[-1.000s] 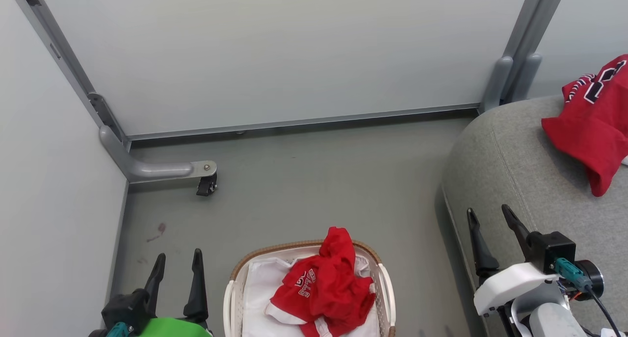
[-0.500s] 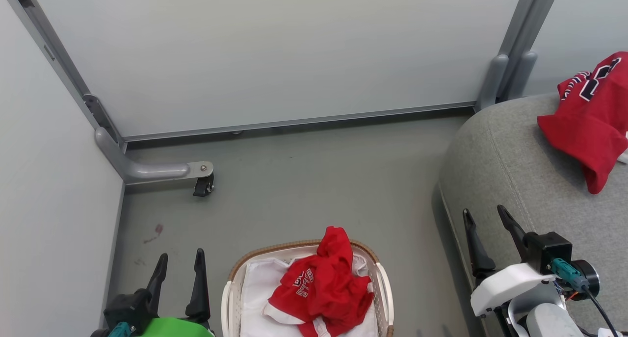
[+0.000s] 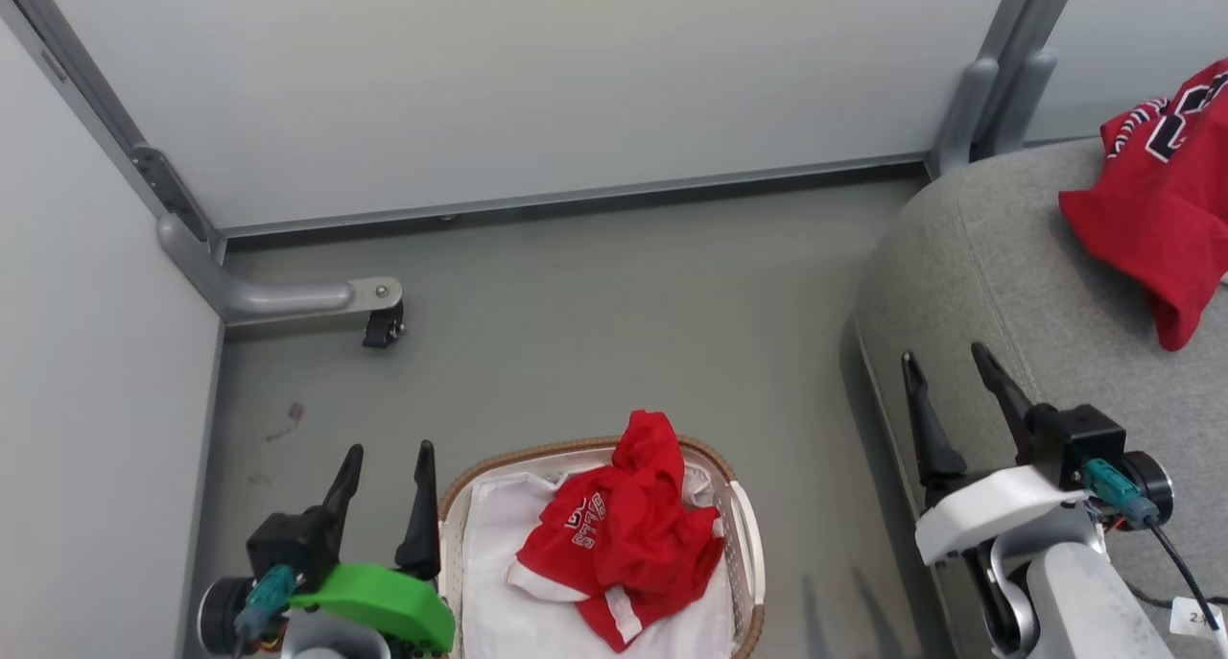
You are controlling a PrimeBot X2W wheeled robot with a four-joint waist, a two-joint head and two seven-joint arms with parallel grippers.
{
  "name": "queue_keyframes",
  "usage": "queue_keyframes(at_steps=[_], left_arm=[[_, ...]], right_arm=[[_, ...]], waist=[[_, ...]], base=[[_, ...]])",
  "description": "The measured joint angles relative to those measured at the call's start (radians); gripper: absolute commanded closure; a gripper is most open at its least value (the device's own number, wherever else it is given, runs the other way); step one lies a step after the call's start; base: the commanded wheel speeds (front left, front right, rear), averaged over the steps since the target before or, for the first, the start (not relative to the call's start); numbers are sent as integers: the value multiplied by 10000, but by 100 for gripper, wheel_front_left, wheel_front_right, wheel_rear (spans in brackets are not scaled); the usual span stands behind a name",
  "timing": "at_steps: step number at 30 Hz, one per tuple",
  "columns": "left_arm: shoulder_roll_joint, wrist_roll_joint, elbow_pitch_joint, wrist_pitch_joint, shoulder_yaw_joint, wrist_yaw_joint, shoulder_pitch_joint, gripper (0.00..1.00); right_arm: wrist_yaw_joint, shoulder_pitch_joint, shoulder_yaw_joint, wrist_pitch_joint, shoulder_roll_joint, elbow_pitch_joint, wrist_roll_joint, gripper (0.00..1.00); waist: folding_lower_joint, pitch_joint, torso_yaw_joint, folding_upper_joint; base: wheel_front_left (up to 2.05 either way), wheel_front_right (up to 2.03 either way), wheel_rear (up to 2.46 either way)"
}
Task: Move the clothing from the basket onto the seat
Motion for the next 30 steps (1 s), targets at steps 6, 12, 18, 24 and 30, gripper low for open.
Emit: queue_keyframes(at_steps=[6,12,18,24,30], left_arm=[[-8,211,1755,0,-1070,-44,-1838,0],[-25,-136,3106,0,-2004,-44,-3496,0],[-21,4,4462,0,-2545,-46,-4623,0],[25,-182,5820,0,-3114,-46,-5364,0],[320,-426,6521,0,-3394,-46,-5846,0]], right_arm=[[0,-893,-96,0,-2,-339,-199,0],[0,-1809,58,0,-8,-771,-140,0],[0,-2693,449,0,-15,-1218,174,0],[0,-3084,531,0,-21,-1712,587,0],[0,-3148,757,0,-23,-2121,1053,0]], waist=[[0,888,-220,0],[0,2042,-602,0],[1,3340,-1198,0],[2,4515,-1883,0],[2,5574,-2550,0]], base=[[0,0,0],[0,0,0],[0,0,0],[0,0,0],[0,0,0]])
